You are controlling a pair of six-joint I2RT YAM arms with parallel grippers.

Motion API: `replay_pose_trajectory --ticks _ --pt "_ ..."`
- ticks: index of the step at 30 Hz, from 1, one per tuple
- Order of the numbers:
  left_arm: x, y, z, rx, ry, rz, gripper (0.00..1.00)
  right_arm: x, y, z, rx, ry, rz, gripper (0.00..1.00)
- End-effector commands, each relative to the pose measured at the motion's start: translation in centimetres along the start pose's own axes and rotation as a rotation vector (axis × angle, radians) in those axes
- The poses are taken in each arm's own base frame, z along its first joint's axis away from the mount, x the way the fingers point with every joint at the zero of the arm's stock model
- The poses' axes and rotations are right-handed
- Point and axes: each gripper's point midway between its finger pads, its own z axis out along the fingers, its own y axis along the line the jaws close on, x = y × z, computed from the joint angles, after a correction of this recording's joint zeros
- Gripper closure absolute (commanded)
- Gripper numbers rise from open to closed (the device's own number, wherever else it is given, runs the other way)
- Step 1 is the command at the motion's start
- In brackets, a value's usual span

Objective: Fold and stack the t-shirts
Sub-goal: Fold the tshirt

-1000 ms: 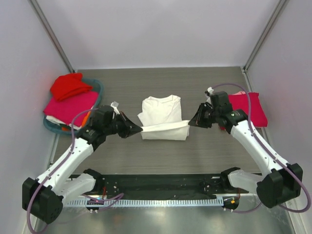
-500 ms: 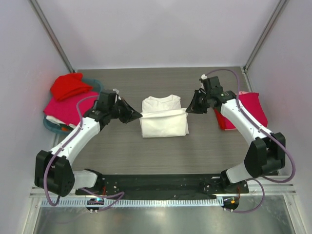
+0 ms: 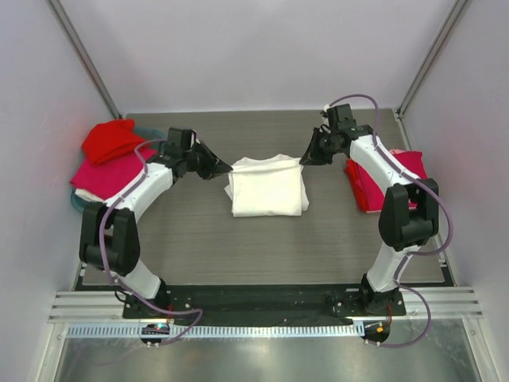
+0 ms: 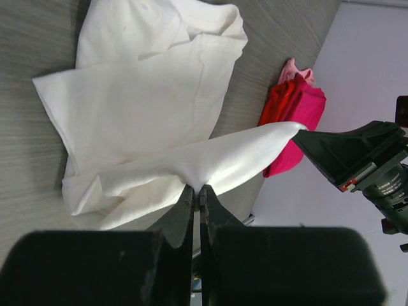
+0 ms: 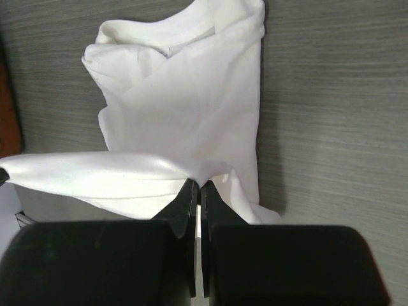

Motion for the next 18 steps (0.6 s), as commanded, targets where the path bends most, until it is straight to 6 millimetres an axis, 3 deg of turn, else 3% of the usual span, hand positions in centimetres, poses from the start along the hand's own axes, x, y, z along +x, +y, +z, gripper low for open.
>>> replay_pose_trajectory --ticks 1,6,12,18 --pt "-2.9 -1.9 0.2 0.061 -0.043 0.041 1.00 -3.8 -0.6 -0.2 0.004 -0.080 -0.019 0.99" --pt "-4.5 -1.2 2.9 0.043 -0.024 0.019 1.00 -5.3 -0.6 2.3 -0.014 -0.076 0.003 0.99" --pt "-6.8 -1.0 4.9 0.037 -0.046 0.003 1.00 -7.5 0.2 4.2 -0.059 -0.097 0.019 0.99" --pt "-9.4 -1.5 6.7 0.057 -0.079 -0.009 1.00 -8.9 -0.5 6.8 -0.067 -0.095 0.030 0.98"
